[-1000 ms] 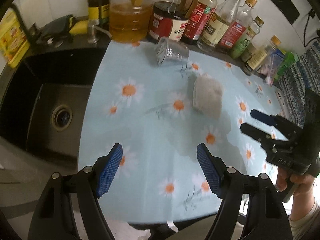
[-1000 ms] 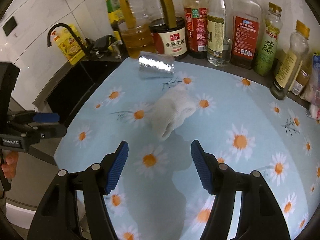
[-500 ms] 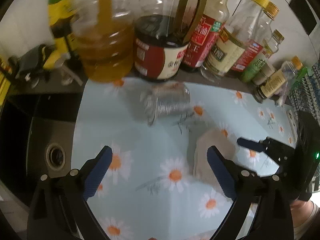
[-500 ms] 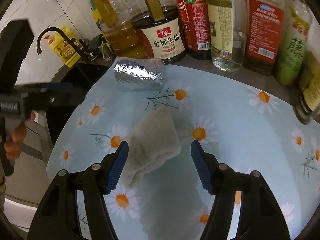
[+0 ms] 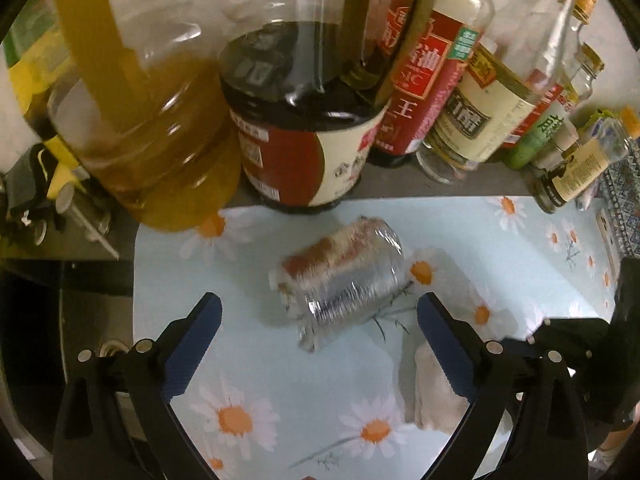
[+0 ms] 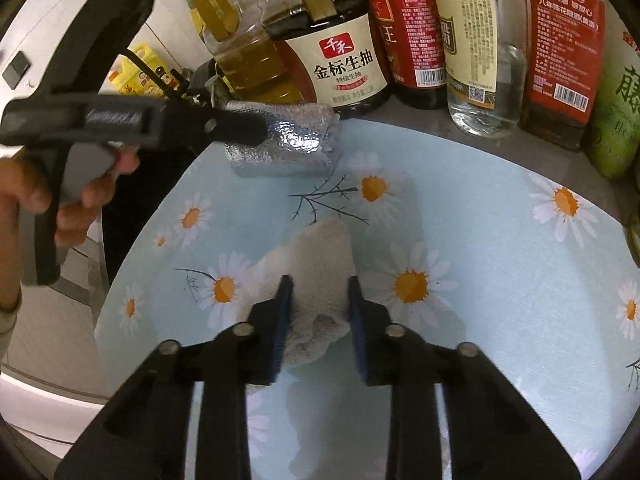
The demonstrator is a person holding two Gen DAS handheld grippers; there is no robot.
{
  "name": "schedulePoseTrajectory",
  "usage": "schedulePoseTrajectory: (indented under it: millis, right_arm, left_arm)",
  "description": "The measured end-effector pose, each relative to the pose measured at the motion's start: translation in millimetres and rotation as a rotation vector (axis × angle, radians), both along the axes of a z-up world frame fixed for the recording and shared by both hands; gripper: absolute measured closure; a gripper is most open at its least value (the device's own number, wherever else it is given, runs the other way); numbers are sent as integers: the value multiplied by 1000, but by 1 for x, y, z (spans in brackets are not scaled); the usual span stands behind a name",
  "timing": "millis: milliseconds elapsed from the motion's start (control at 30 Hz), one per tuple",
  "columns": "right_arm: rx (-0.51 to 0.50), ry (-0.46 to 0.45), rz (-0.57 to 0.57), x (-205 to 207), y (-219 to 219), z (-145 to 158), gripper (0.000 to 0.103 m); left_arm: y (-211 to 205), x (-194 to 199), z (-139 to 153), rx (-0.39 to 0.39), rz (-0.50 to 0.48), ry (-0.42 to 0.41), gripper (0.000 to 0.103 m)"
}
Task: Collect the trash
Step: 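Grasp the silver foil cup with the left tool while the right tool grasps the white cloth, then carry the foil cup and white cloth down over the black bin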
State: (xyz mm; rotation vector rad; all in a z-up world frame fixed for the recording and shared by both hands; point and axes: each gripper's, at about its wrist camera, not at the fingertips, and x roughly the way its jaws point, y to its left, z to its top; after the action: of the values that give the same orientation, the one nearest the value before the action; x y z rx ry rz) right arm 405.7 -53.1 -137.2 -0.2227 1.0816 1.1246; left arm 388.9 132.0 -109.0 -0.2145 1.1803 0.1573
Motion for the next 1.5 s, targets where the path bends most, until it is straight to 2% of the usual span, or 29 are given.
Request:
schedulePoseTrajectory:
  millis: [300, 400, 500, 567, 600, 667, 700, 733, 833, 1100, 1500]
  right_arm:
    - [29, 22, 12, 2, -4, -3, 83]
    - [54, 75, 10, 7, -7, -3, 85]
    - [60, 67, 9, 9, -9, -1, 85]
    - [73, 70, 6, 11, -11, 2, 86]
    - [75, 67, 7, 11, -11, 3, 86]
    - [81, 65, 7, 13, -13, 6, 86]
    - [85, 64, 6, 14, -14, 8, 86]
    - [88, 64, 5, 15, -15, 10, 86]
    - [93, 63, 2, 16, -19, 13, 86]
    - [101, 30, -3, 8, -26, 26, 86]
    - [96, -29, -43, -37, -45, 48, 86]
  left_arm:
    - [-3, 21, -13, 30, -90, 37, 8]
    - [0, 26, -19, 41, -80, 44, 8]
    - [0, 32, -26, 3, -76, 41, 8]
    - [-2, 34, -27, 10, -82, 40, 9]
    - [-3, 34, -28, 18, -87, 39, 11]
    - [-5, 36, -29, 8, -99, 48, 27]
    - [-5, 37, -32, -5, -104, 65, 40]
    - [-7, 38, -34, -14, -108, 76, 46]
    - [-10, 36, -40, -20, -118, 90, 47]
    - [-21, 25, -33, -10, -113, 79, 51]
    - [-32, -35, -2, -19, -103, 30, 51]
